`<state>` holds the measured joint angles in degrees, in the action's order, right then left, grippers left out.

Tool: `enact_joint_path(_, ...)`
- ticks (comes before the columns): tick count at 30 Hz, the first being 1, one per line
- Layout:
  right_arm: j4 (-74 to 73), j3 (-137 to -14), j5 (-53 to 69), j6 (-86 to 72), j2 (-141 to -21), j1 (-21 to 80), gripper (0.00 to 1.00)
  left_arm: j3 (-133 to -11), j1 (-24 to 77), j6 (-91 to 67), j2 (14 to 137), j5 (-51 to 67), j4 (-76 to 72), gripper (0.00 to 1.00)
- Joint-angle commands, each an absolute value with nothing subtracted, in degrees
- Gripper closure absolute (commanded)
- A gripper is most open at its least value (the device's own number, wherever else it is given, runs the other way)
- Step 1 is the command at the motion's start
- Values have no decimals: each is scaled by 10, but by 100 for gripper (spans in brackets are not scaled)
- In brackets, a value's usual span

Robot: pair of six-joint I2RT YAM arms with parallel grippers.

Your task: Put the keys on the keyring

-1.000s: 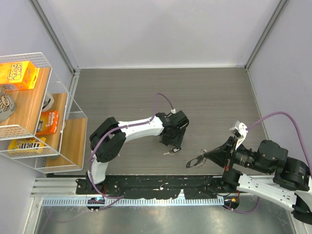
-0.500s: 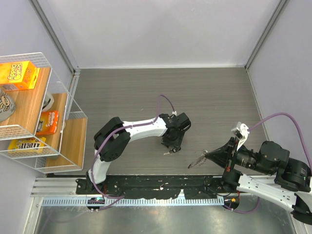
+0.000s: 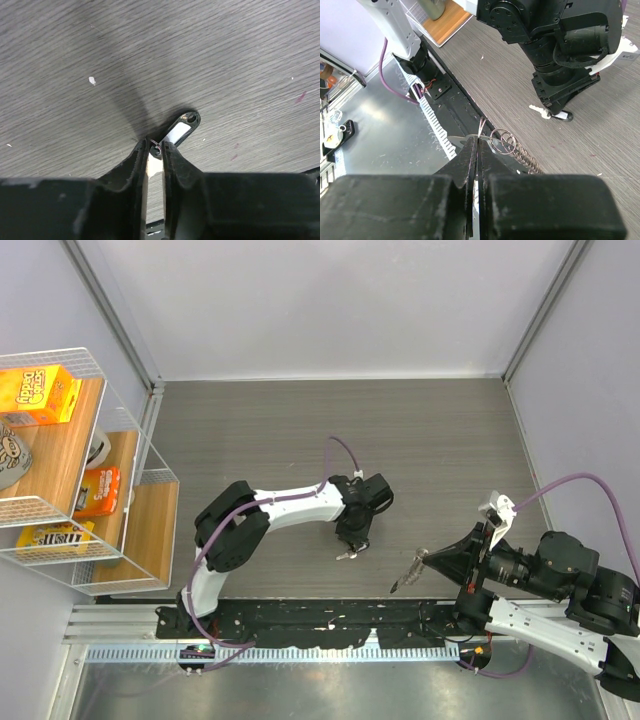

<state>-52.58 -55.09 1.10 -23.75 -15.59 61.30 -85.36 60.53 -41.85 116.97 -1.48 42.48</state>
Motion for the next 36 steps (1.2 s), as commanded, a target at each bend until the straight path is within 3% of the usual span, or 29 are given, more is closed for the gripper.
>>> enact_joint_path(1, -510, -566, 8, -235, -149, 615, 95, -860, 608, -423, 1165, -17, 427, 84)
enact_joint_path(5, -508, -565, 9, -235, -152, 615, 95, -853, 609, -418, 1157, -18, 427, 100)
enact_joint_path(22, -476, -558, 20, -231, -190, 615, 95, -811, 652, -288, 1003, -148, 409, 100)
enact_joint_path(31, -468, -558, 23, -229, -201, 615, 95, -665, 689, -150, 854, -138, 217, 100)
enact_joint_path(36, -468, -556, 23, -229, -206, 615, 94, -552, 693, -111, 852, -146, 84, 100)
